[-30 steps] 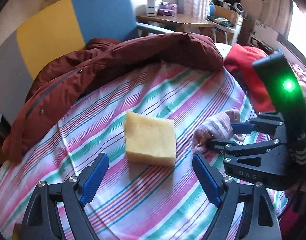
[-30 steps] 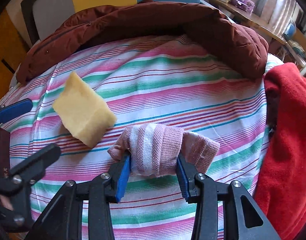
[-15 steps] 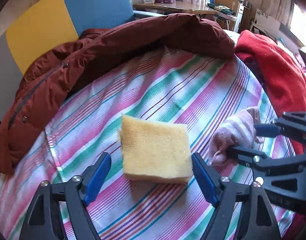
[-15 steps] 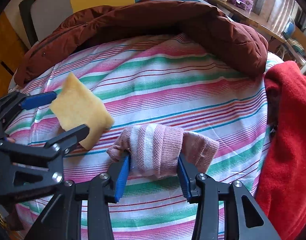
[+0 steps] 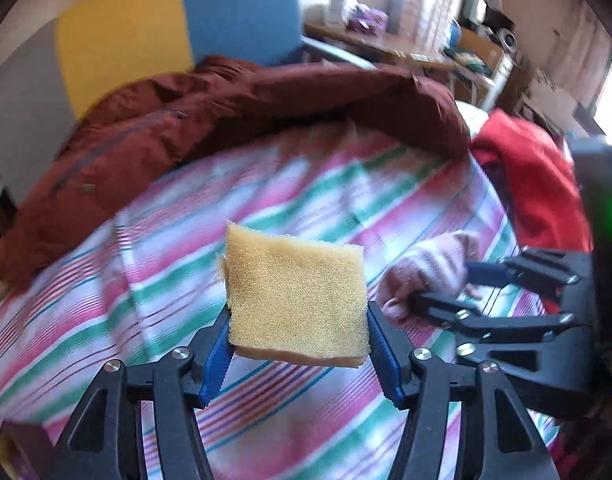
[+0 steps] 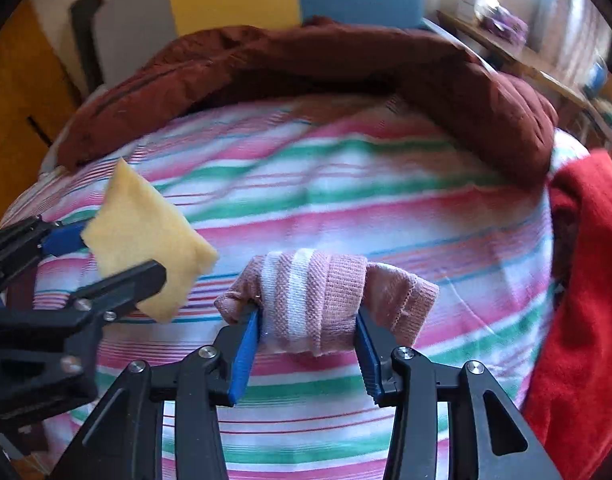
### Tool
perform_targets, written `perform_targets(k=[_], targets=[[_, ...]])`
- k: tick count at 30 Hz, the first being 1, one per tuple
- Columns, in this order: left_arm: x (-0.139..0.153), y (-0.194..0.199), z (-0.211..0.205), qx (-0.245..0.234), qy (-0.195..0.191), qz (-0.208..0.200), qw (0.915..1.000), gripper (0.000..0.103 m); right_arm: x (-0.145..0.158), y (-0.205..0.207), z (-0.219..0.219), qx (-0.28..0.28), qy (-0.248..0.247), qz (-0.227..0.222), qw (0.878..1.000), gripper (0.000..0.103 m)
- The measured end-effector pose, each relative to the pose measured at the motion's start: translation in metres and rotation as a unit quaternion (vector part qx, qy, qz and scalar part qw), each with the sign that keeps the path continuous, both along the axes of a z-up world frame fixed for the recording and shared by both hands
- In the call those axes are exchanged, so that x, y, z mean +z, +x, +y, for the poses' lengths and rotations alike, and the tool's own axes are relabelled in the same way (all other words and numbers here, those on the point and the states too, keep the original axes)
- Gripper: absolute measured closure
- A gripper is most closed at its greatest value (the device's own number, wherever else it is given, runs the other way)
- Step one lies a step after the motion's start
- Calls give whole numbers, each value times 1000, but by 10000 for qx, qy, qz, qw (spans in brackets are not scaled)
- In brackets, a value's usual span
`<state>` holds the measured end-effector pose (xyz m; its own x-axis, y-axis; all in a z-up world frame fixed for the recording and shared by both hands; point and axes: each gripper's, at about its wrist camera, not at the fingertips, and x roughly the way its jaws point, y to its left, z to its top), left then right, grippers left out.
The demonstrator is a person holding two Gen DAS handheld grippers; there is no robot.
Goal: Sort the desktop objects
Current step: 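Carry the yellow sponge and pink sock over the gold tray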
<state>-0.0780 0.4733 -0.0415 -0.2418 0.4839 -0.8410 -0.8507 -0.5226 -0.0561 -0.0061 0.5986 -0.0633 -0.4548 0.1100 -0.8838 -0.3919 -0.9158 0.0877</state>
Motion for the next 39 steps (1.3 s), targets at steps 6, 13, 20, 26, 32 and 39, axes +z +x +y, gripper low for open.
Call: perform_targets(k=[6,13,20,26,32,39], targets=[[57,5,-52,691,502,413,9955,41,13,-7,-34,742,64,443,9962,57],[114,14,-107,1357,922,807,9831,41,14,-11,-51,1123,-292,679,9909,57],[149,29,-178,1914,1049,1192,9686,41,13,-10,-65,1307,-359,735,9880,57],[154,31,-239,2396,1026,1244,9574,41,5,-17,-85,1488,-396,627,9861,57],[136,32,-314,2942,904,1118,9449,41,24,-16,-121,1780,-472,797,9797,57],[94,28,-397,3713,805,695,9224,41,59,-13,-203,2528,-495,991,9612,57]])
